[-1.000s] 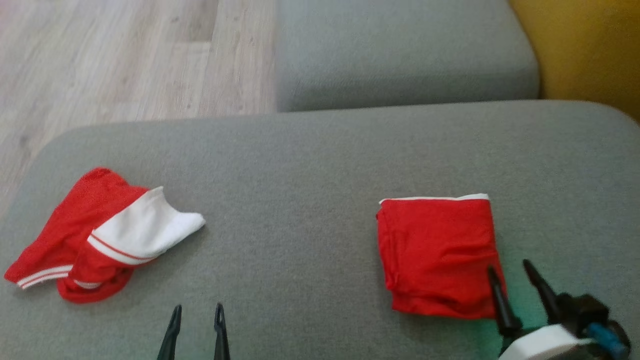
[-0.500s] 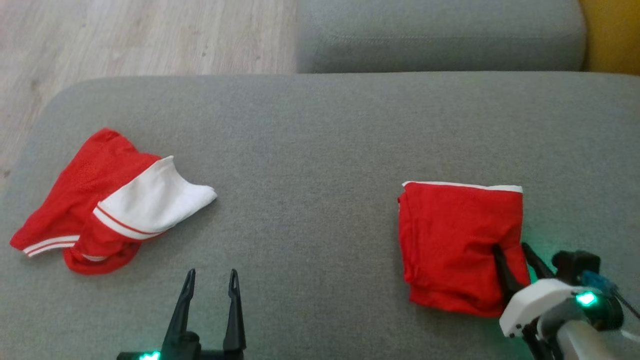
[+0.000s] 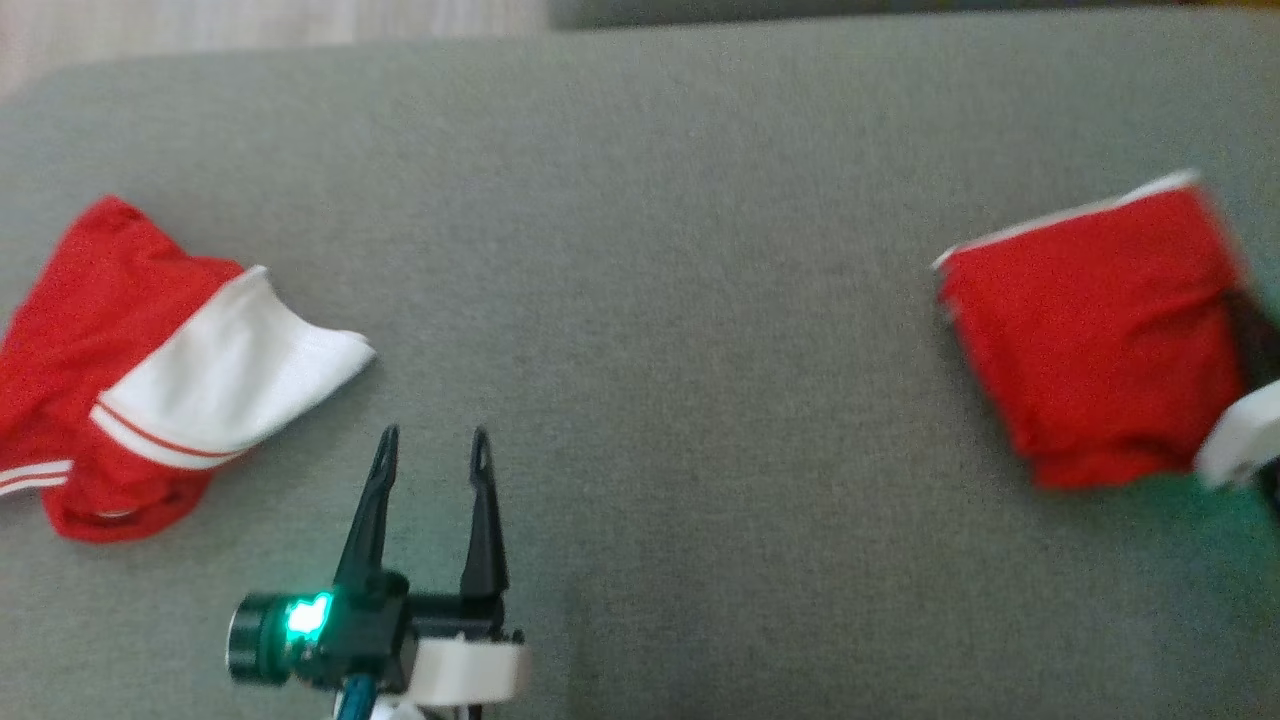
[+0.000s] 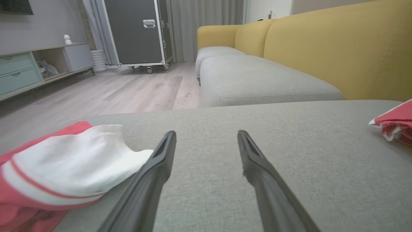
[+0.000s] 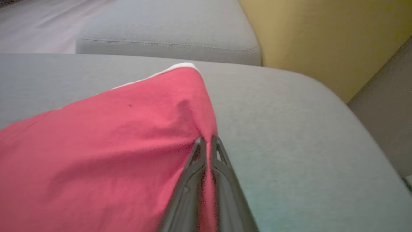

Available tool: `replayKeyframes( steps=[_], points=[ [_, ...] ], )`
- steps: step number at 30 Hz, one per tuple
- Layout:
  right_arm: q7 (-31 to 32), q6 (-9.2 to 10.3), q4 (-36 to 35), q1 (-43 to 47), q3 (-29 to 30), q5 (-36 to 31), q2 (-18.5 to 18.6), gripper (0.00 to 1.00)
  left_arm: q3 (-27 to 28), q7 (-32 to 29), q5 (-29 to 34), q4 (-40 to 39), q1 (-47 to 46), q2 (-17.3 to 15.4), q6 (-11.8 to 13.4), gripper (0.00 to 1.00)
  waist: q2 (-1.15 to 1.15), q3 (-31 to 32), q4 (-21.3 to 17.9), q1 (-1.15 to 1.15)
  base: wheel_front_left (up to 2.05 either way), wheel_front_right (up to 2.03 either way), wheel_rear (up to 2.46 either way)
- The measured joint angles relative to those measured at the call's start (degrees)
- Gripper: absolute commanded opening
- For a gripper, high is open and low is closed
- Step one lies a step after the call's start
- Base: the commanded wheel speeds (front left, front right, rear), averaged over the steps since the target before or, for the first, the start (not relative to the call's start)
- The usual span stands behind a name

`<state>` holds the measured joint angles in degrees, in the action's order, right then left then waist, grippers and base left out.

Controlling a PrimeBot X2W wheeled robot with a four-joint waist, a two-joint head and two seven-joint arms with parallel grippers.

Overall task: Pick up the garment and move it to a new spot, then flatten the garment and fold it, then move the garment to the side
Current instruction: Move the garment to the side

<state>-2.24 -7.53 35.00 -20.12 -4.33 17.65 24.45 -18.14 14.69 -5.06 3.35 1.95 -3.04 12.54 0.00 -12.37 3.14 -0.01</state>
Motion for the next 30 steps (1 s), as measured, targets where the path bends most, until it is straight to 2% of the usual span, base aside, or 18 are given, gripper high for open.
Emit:
replayKeyframes(
  steps=[5, 6, 10, 13, 14, 16, 19, 20, 21, 24, 27, 30],
  points=[
    [3.5, 0.00, -1.5, -4.2, 4.3, -0.1, 6.0, 0.00, -1.1, 0.0, 0.0, -0.1, -5.0, 0.1, -0.5, 1.00, 0.00, -5.4, -1.4, -0.01, 0.00, 0.00, 0.00],
    [4.3, 0.00, -1.5, -5.3, 6.0, -0.1, 8.2, 0.00, -1.5, 0.0, 0.0, -0.2, -7.3, 0.1, -1.0, 1.00, 0.00, -7.6, -1.8, -0.01, 0.00, 0.00, 0.00],
    [5.4, 0.00, -1.8, -6.7, 10.4, -1.3, 10.1, 0.00, -2.2, 0.0, 0.0, -0.1, -10.7, 0.2, -1.3, 1.00, 0.00, -11.5, -2.6, -0.01, 0.00, 0.00, 0.00],
    [5.5, 0.00, -1.8, -7.7, 13.3, -4.9, 10.6, 0.00, -2.3, 0.0, 0.0, 0.0, -11.8, 0.2, -1.5, 1.00, 0.00, -13.6, -3.0, -0.01, 0.00, 0.00, 0.00],
    [5.2, 0.00, -1.7, -8.1, 14.2, -6.2, 10.6, 0.09, -2.3, 0.0, 0.0, 0.2, -12.1, 0.2, -1.6, 1.00, 0.00, -14.0, -3.1, -0.01, 0.00, 0.00, 0.00],
    [4.0, 0.00, -1.1, -8.8, 16.7, -9.9, 9.9, 1.00, -2.4, 0.0, 0.0, 0.7, -12.4, 0.2, -2.0, 1.00, 0.00, -14.0, -3.4, -0.02, 0.00, 0.00, 0.00],
    [1.3, 0.00, -1.1, -9.1, 19.3, -16.5, 7.4, 1.00, -2.7, 0.0, 0.1, 1.4, -12.4, 0.2, -2.5, 1.00, 0.00, -12.5, -3.3, 0.01, 0.00, 0.00, 0.00],
    [0.4, 0.00, -1.1, -9.1, 19.8, -18.1, 5.8, 1.00, -2.8, 0.0, 0.1, 1.5, -12.3, 0.2, -2.5, 1.00, 0.00, -11.8, -3.2, 0.01, 0.00, 0.00, 0.00],
    [0.4, 0.00, -1.1, -9.1, 19.8, -18.1, 5.8, 1.00, -2.8, 0.0, 0.1, 1.5, -12.3, 0.2, -2.5, 1.00, 0.00, -11.8, -3.2, 0.01, 0.00, 0.00, 0.00],
    [-2.7, 0.00, -1.3, -8.4, 19.4, -22.0, 0.1, 1.00, -3.1, 0.0, 0.1, 1.9, -11.6, 0.2, -2.5, 1.00, 0.00, -9.2, -3.1, 0.01, 0.00, 0.00, 0.00],
    [-5.6, 0.00, -1.6, -5.9, 16.7, -22.4, -5.3, 1.00, -3.2, 0.0, 0.1, 2.8, -9.1, 0.2, -3.0, 1.00, 0.00, -6.0, -2.9, 0.02, 0.00, 0.00, 0.00],
    [-8.8, 0.00, -1.4, -1.3, 11.0, -20.0, -9.2, 1.00, -2.8, 0.0, 0.0, 3.7, -5.9, 0.2, -2.9, 1.00, 0.00, -2.6, -2.6, 0.02, 0.00, 0.00, 0.00]
  ],
)
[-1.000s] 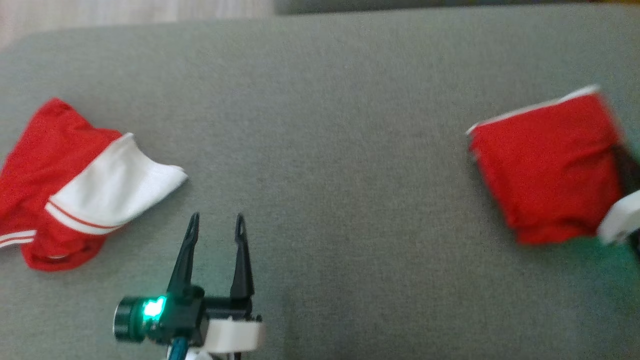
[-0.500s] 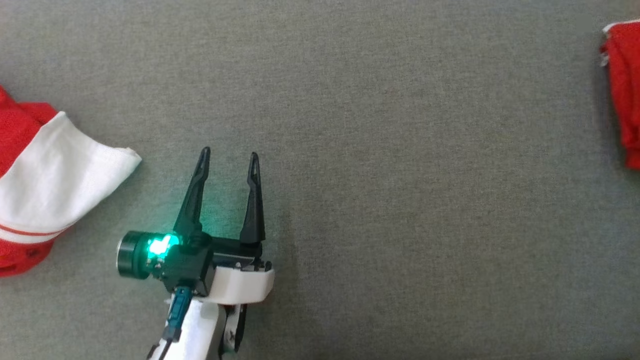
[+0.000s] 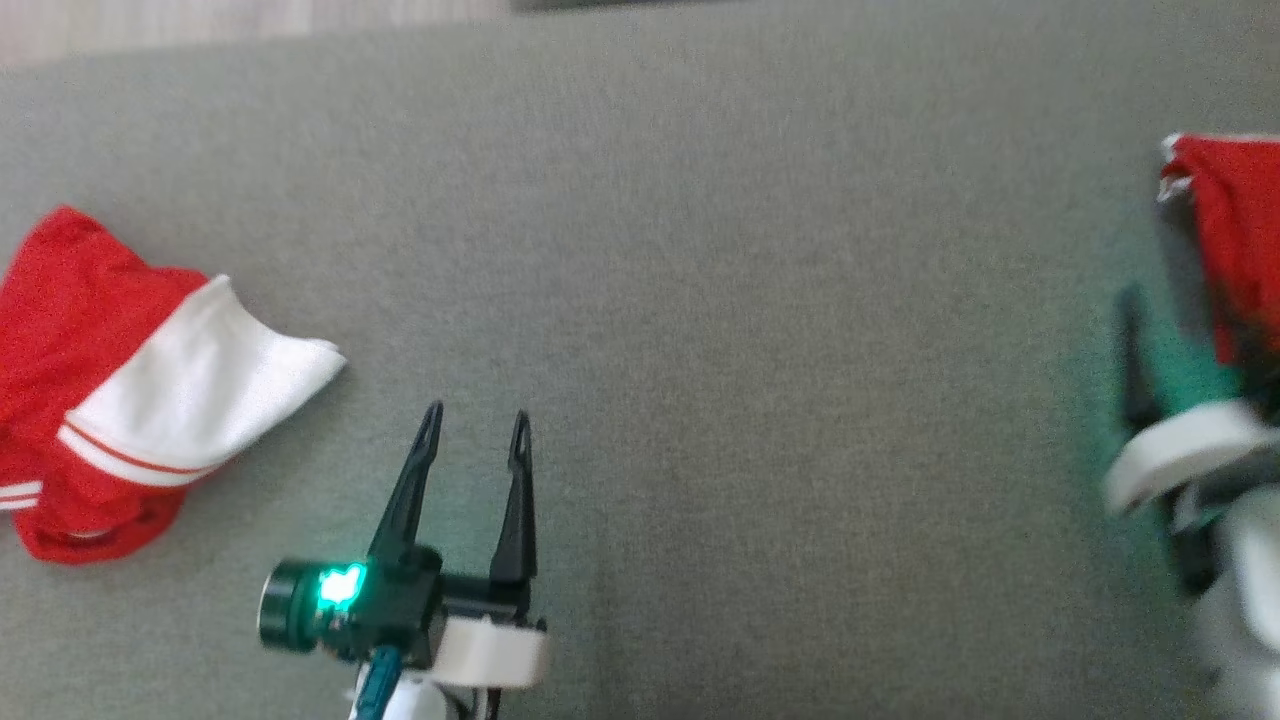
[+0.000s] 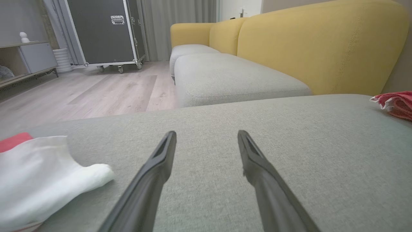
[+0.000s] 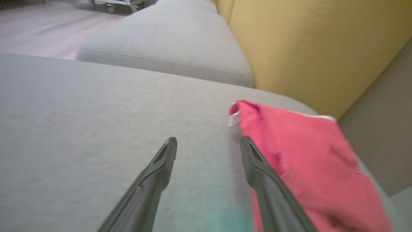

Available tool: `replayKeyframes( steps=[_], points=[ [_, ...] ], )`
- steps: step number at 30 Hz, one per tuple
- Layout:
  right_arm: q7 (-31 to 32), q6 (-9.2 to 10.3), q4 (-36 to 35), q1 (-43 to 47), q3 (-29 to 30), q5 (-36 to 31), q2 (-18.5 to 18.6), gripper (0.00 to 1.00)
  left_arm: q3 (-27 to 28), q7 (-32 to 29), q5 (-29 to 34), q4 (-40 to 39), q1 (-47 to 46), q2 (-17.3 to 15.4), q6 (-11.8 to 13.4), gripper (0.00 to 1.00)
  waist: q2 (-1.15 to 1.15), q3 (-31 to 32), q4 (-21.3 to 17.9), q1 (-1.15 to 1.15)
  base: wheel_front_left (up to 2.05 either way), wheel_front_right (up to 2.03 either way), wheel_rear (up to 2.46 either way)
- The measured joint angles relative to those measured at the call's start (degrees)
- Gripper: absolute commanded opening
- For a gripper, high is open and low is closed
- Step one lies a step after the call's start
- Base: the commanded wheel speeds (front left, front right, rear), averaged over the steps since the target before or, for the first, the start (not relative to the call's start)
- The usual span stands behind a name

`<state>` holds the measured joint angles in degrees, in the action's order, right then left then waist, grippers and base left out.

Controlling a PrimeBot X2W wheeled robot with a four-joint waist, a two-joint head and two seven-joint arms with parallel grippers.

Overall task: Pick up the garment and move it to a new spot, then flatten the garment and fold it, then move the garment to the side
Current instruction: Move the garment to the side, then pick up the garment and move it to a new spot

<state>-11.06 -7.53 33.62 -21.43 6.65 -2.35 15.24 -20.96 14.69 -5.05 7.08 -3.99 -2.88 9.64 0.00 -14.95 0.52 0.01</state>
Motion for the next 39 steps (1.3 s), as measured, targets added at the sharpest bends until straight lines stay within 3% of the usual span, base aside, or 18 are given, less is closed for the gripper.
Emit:
replayKeyframes(
  steps=[8, 11, 21, 27, 39],
  points=[
    [-3.1, 0.00, 1.6, 9.5, -13.1, 9.2, -6.5, 1.00, 3.0, 0.0, -0.5, 0.7, 6.8, -0.1, -0.1, 1.00, 0.00, 9.3, 1.3, 0.00, 0.00, 0.00, 0.00],
    [-3.2, 0.00, -3.6, 13.8, -15.7, 12.0, -8.6, 1.00, 4.3, 0.0, -0.5, 0.7, 9.8, -0.1, -0.1, 1.00, 0.00, 12.9, 1.9, 0.01, 0.00, 0.00, 0.00],
    [-3.3, 0.00, -21.7, 29.2, -13.9, 12.4, -9.2, 1.00, 7.8, 0.0, -0.4, -4.4, 18.4, -0.3, 0.5, 1.00, 0.00, 21.3, 4.1, 0.00, 0.00, 0.00, 0.00],
    [-3.3, 0.00, -22.4, 35.4, -13.1, 12.2, -10.2, 1.00, 9.3, 0.0, -0.4, -5.3, 22.3, -0.3, -1.1, 1.00, 0.00, 23.4, 3.7, 0.00, 0.00, 0.00, 0.00],
    [-3.3, 0.00, -22.8, 35.6, -12.4, 11.3, -10.9, 1.00, 10.1, 0.0, 0.8, -4.9, 22.4, -0.3, -1.9, 1.00, 0.00, 22.9, 2.1, -0.02, 0.00, 0.00, 0.00]
  ],
)
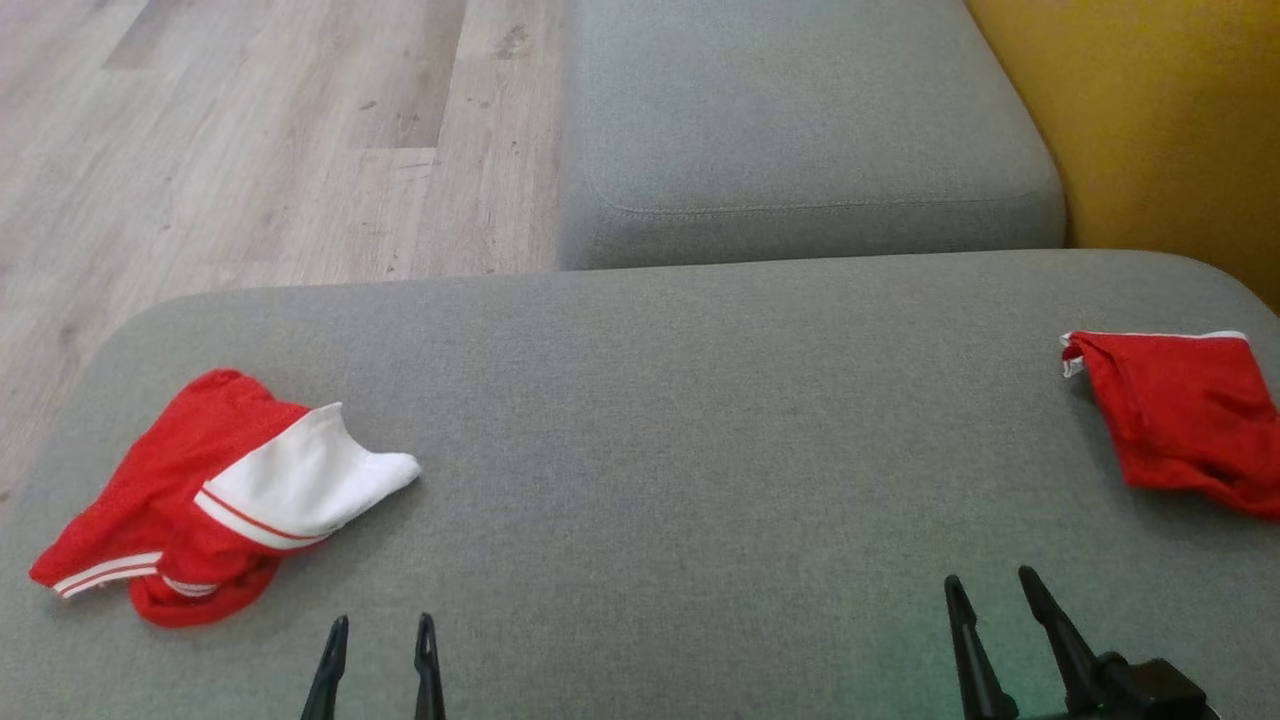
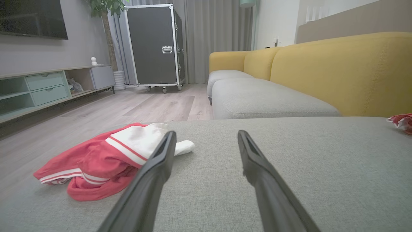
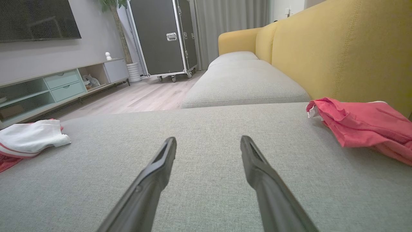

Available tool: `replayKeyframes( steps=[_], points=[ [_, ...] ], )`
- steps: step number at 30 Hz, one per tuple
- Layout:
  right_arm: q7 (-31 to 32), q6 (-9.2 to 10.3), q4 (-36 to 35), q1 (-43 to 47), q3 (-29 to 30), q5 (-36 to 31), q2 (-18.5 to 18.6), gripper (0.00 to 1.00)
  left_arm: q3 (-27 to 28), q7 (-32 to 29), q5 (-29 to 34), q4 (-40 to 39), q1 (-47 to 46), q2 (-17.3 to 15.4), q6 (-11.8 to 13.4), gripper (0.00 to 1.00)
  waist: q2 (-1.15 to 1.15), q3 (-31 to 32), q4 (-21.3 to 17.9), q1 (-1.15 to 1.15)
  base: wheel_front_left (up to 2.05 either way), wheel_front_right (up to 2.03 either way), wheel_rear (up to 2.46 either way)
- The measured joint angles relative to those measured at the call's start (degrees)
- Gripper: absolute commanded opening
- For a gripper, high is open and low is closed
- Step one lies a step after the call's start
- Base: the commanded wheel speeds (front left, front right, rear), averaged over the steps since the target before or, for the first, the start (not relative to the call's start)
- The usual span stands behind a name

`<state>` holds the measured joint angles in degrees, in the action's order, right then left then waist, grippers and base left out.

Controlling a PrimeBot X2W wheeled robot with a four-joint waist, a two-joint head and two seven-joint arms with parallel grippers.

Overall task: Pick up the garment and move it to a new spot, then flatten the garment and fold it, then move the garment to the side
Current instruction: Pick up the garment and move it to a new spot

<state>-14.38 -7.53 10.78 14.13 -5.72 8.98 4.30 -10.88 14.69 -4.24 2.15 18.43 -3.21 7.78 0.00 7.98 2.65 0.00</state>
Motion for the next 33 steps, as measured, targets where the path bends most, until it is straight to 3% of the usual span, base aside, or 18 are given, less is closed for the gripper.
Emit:
replayKeyframes(
  steps=[8, 15, 33],
  points=[
    [0.0, 0.00, 0.0, 0.0, -0.1, 0.0, -0.3, 1.00, 0.3, 0.0, 0.3, 0.6, 0.0, 0.0, -0.2, 1.00, 0.00, -0.1, -0.3, 0.00, 0.00, 0.00, 0.00],
    [0.0, 0.00, -0.1, 0.0, 0.3, -0.2, -0.3, 1.00, 0.5, 0.0, 0.3, 0.7, -0.4, 0.0, -0.2, 1.00, 0.00, 0.0, 1.6, 0.00, 0.00, 0.00, 0.00],
    [0.0, 0.00, 0.0, -0.7, -3.1, -0.6, -1.5, 1.00, 3.6, 0.0, 1.3, 0.1, -0.3, 0.0, -0.2, 1.00, 0.00, -1.0, 17.6, 0.00, 0.00, 0.00, 0.00]
  ],
)
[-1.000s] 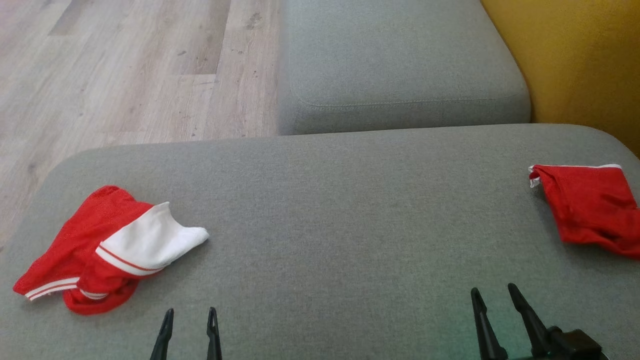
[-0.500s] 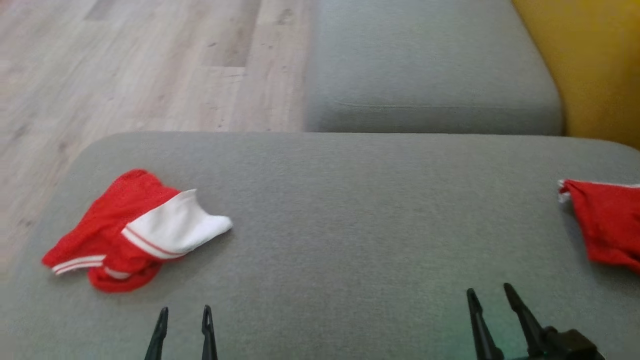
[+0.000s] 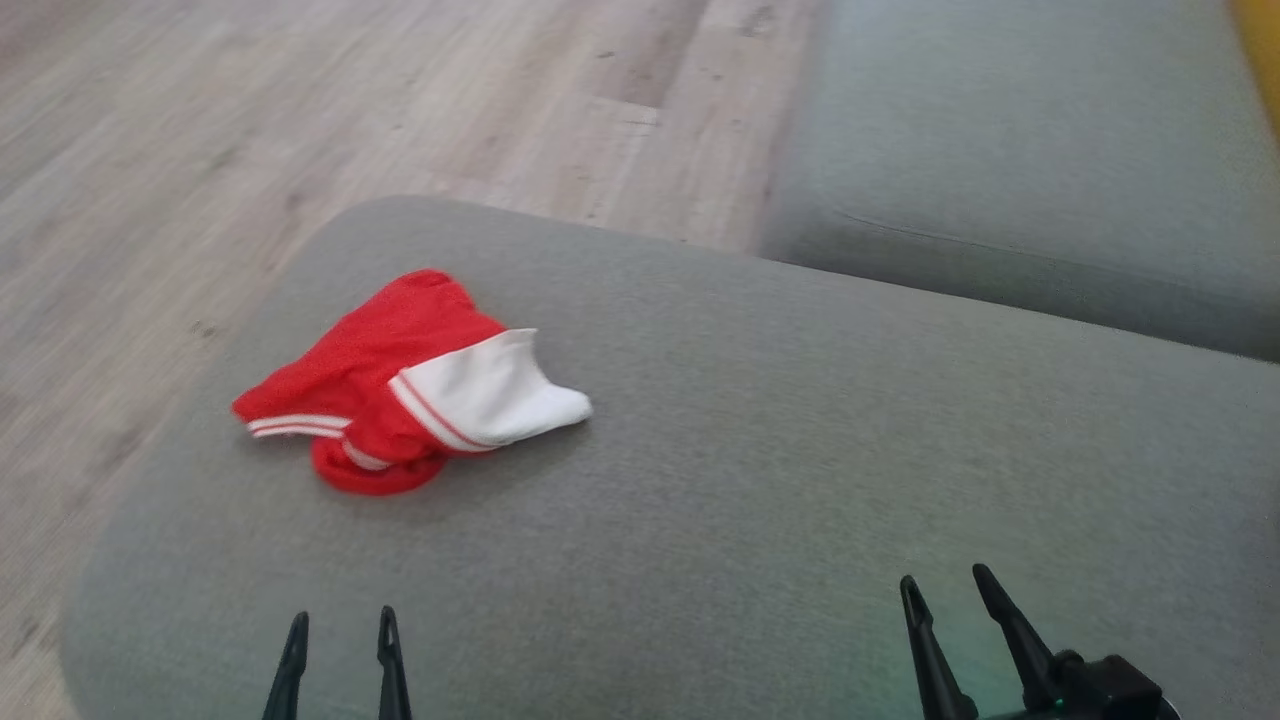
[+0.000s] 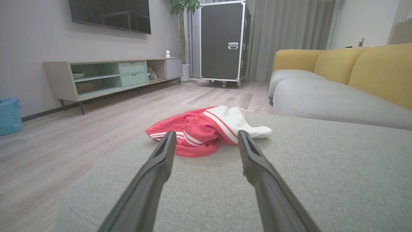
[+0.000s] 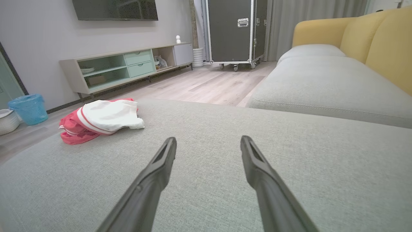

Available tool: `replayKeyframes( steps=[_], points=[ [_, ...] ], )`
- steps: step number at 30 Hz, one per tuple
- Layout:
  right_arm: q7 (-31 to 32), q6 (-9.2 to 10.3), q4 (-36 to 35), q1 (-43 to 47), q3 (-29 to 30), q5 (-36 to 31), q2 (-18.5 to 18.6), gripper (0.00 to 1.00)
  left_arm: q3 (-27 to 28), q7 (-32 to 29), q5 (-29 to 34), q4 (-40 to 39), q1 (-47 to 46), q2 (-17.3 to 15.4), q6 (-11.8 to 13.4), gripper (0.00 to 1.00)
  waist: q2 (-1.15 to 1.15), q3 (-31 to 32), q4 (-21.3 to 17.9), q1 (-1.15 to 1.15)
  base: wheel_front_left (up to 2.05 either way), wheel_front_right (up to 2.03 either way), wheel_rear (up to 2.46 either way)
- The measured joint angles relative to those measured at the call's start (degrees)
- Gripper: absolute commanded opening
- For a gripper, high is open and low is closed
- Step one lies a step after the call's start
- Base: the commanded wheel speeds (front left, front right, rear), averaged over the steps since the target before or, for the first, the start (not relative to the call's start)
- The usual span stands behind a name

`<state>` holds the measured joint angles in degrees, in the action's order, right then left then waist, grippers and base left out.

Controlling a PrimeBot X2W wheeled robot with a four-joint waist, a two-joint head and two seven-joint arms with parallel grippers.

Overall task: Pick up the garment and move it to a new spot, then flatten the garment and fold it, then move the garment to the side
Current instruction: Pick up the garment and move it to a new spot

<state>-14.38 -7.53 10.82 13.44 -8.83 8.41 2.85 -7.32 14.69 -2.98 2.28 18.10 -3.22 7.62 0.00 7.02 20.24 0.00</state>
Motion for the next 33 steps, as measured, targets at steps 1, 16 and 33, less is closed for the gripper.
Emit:
replayKeyframes(
  steps=[1, 16, 33],
  points=[
    [0.0, 0.00, 0.1, 0.0, -0.1, 0.0, 0.0, 1.00, 0.1, 0.0, 0.0, 0.0, 0.0, 0.0, 0.0, 1.00, 0.00, -0.1, 0.6, 0.00, 0.00, 0.00, 0.00],
    [0.0, 0.00, 0.1, 0.0, -1.5, -0.9, 1.1, 1.00, 5.8, 0.0, 0.5, -3.1, -3.4, -1.5, 0.7, 1.00, 0.00, -2.2, 3.1, 0.00, 0.00, 0.00, 0.00],
    [0.0, 0.00, -4.8, -14.1, -2.2, -0.9, 17.5, 1.00, 7.7, -9.3, -4.4, 27.8, -54.0, -6.1, -5.4, 1.00, 0.00, -20.6, -0.2, -0.02, 0.00, 0.00, 0.00]
  ],
)
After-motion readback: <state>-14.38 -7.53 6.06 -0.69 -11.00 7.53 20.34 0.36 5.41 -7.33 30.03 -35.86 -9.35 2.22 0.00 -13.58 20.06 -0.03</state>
